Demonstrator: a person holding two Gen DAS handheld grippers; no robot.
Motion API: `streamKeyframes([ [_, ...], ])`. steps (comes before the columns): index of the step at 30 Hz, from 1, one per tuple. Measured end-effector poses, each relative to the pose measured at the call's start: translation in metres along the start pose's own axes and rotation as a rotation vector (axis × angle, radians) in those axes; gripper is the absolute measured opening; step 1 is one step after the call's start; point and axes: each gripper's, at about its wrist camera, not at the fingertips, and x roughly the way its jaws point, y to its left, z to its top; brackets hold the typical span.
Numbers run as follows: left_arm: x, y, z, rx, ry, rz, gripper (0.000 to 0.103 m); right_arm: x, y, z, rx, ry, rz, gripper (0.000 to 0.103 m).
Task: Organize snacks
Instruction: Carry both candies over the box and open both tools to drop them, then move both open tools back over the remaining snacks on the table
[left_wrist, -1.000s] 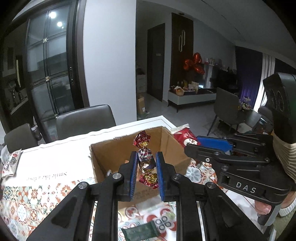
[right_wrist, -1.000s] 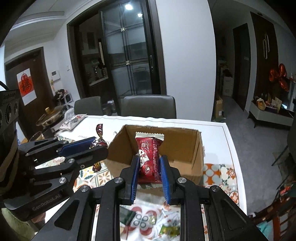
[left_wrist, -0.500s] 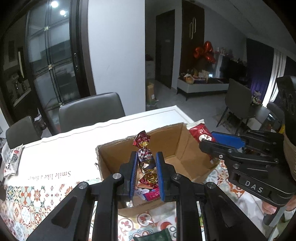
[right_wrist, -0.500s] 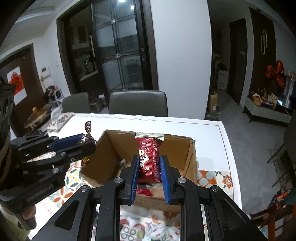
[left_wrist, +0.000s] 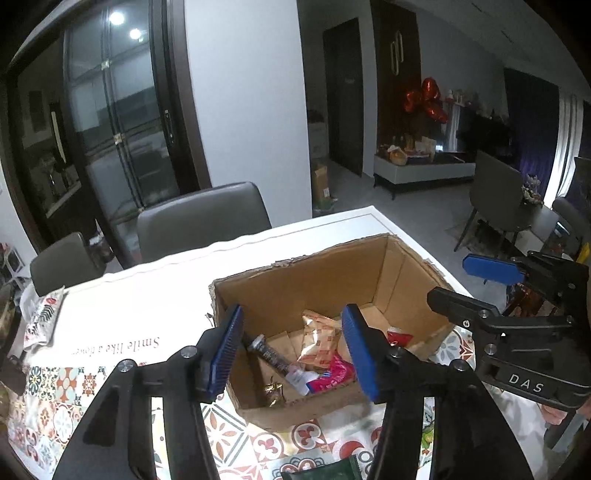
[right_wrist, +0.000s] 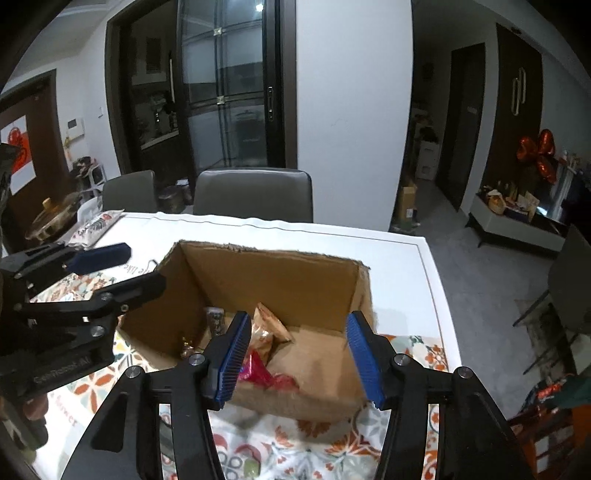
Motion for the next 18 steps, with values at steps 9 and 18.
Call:
streamKeyframes([
  [9,-0.036,-0.023,-0.028,0.006,-0.053,-0.055,0.057,-0.040,-0.001,-0.036,-0.013,-0.047,-0.014,0.059],
  [18,-0.049,-0.056,-0.065,0.065,-0.058,-0.085,0.057,-0.076,-0.006,-0.082,-0.005,-0.085,-0.062,0.069],
])
